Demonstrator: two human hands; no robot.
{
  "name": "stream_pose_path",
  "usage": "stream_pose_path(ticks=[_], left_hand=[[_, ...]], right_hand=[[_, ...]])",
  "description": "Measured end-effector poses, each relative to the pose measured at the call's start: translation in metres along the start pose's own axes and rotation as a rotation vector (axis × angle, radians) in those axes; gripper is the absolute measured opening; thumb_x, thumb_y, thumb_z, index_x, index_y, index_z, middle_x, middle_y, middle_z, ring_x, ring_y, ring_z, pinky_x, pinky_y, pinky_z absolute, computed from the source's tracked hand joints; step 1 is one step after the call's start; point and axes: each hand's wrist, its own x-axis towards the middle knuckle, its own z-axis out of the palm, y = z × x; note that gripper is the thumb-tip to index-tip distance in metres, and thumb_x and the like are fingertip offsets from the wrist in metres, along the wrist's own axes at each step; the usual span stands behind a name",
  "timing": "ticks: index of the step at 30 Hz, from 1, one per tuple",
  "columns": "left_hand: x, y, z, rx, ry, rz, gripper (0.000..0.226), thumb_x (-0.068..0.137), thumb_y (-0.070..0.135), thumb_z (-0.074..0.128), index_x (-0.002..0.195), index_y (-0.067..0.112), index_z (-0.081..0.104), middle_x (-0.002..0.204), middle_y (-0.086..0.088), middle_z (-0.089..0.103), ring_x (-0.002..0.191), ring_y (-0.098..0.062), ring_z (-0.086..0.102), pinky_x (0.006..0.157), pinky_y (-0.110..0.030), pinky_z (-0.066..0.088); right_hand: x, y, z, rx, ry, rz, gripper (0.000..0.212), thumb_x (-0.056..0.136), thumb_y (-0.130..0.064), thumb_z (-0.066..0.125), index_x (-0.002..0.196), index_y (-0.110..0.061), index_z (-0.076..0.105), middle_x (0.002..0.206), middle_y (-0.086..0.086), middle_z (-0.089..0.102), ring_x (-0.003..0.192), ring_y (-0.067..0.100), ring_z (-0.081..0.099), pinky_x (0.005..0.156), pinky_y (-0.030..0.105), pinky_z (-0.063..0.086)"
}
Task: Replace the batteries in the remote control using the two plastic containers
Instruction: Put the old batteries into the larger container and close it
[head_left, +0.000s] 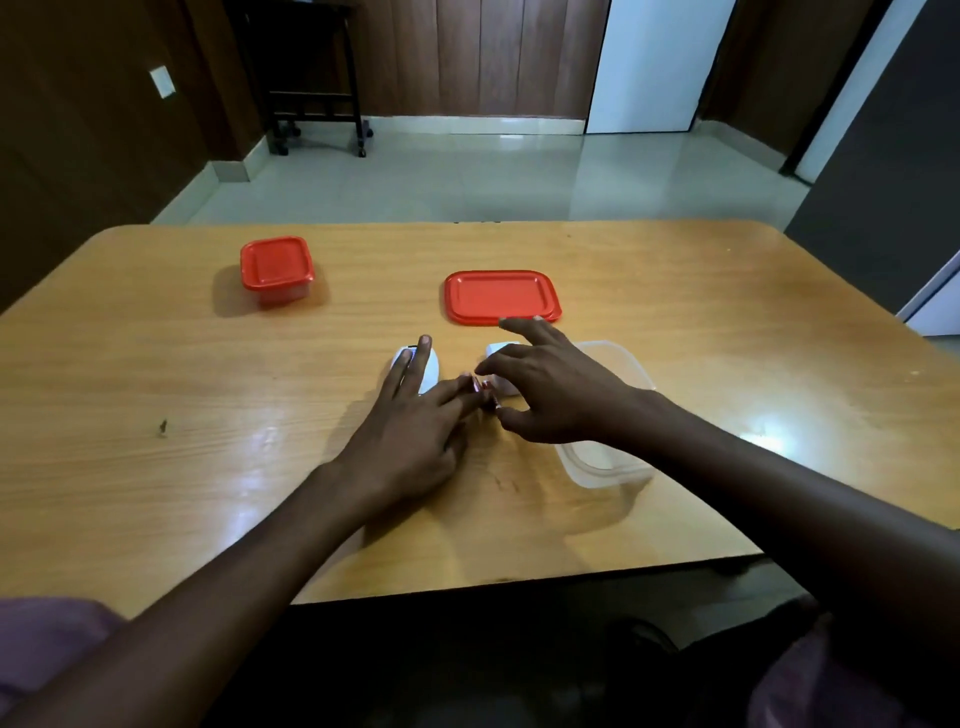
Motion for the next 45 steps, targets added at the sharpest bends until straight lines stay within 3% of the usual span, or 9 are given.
stream_pose_path(ticks=[3, 6, 10, 14, 17, 21, 26, 38, 45], left_hand=[[0.001, 0.005, -0.004, -0.047, 0.021, -0.040, 0.053, 0.097, 0.038, 0.034, 0.143, 0.023, 0.054, 0.145, 0.005, 0.057, 0.156, -0.036, 0.002, 0.126, -0.047, 0.000], [0.000, 0.009, -0.006, -0.047, 0.113, -0.036, 0.031, 0.094, 0.032, 0.054, 0.114, 0.020, 0.074, 0.105, 0.000, 0.075, 0.148, -0.039, 0.033, 0.124, -0.051, 0.018], [-0.002, 0.011, -0.006, -0.099, 0.230, -0.059, 0.012, 0.076, 0.009, 0.075, 0.084, 0.014, 0.081, 0.071, -0.004, 0.073, 0.118, -0.042, 0.060, 0.108, -0.049, 0.043], [-0.004, 0.022, -0.014, -0.136, 0.261, -0.174, 0.013, 0.076, 0.012, 0.076, 0.085, 0.017, 0.083, 0.077, -0.001, 0.076, 0.110, -0.030, 0.059, 0.088, -0.033, 0.042], [-0.006, 0.026, -0.020, -0.175, 0.335, -0.275, 0.010, 0.080, 0.027, 0.078, 0.088, 0.024, 0.082, 0.078, 0.002, 0.073, 0.101, -0.023, 0.053, 0.079, -0.032, 0.039], [-0.005, 0.042, -0.027, -0.466, 0.376, -0.398, 0.005, 0.083, 0.031, 0.076, 0.085, 0.031, 0.080, 0.077, 0.021, 0.068, 0.098, -0.013, 0.050, 0.073, -0.028, 0.039], [0.008, 0.084, -0.027, -0.702, 0.439, -0.384, 0.007, 0.082, 0.029, 0.077, 0.078, 0.034, 0.076, 0.075, 0.022, 0.073, 0.073, -0.006, 0.051, 0.070, -0.026, 0.042], [0.048, 0.129, -0.009, -0.331, 0.212, -0.303, 0.020, 0.086, 0.036, 0.067, 0.101, 0.029, 0.079, 0.097, 0.003, 0.071, 0.111, -0.015, 0.052, 0.072, -0.029, 0.045], [0.075, 0.087, -0.025, -0.655, 0.423, -0.518, 0.017, 0.088, 0.034, 0.069, 0.084, 0.021, 0.079, 0.082, 0.007, 0.077, 0.083, -0.014, 0.070, 0.071, -0.027, 0.048]], right_hand=[[0.012, 0.001, -0.001, 0.000, -0.108, 0.003, 0.039, 0.085, -0.035, 0.063, 0.122, -0.024, 0.070, 0.116, -0.005, 0.073, 0.148, 0.029, 0.034, 0.124, 0.051, 0.014], [0.017, 0.002, -0.002, 0.006, -0.074, -0.020, 0.036, 0.084, -0.036, 0.067, 0.118, -0.027, 0.074, 0.108, -0.006, 0.076, 0.142, 0.025, 0.041, 0.125, 0.046, 0.009], [0.019, 0.000, -0.001, 0.043, -0.018, -0.048, 0.036, 0.077, -0.039, 0.074, 0.110, -0.025, 0.079, 0.101, 0.003, 0.075, 0.129, 0.025, 0.051, 0.125, 0.044, 0.011], [0.015, -0.004, -0.003, 0.059, -0.011, -0.064, 0.039, 0.068, -0.042, 0.078, 0.102, -0.023, 0.078, 0.090, -0.004, 0.074, 0.117, 0.025, 0.051, 0.120, 0.043, 0.029], [0.008, -0.003, -0.012, 0.076, 0.075, -0.069, 0.047, 0.062, -0.049, 0.073, 0.099, -0.020, 0.074, 0.089, -0.005, 0.070, 0.108, 0.024, 0.050, 0.095, 0.045, 0.049], [-0.012, 0.013, -0.034, 0.125, 0.274, -0.020, 0.043, 0.066, -0.047, 0.070, 0.098, -0.018, 0.070, 0.092, -0.004, 0.070, 0.102, 0.024, 0.050, 0.077, 0.041, 0.051], [-0.052, 0.045, -0.052, 0.130, 0.192, 0.140, 0.037, 0.068, -0.039, 0.077, 0.100, -0.021, 0.069, 0.096, -0.010, 0.070, 0.100, 0.021, 0.048, 0.078, 0.040, 0.051], [-0.073, 0.072, -0.040, -0.004, -0.147, 0.105, 0.030, 0.077, -0.027, 0.076, 0.106, -0.025, 0.072, 0.090, -0.017, 0.062, 0.106, 0.015, 0.044, 0.080, 0.037, 0.052], [-0.051, 0.088, -0.050, 0.331, 0.123, 0.314, 0.012, 0.081, -0.012, 0.065, 0.089, -0.015, 0.074, 0.079, -0.010, 0.069, 0.074, 0.014, 0.062, 0.074, 0.037, 0.056]])
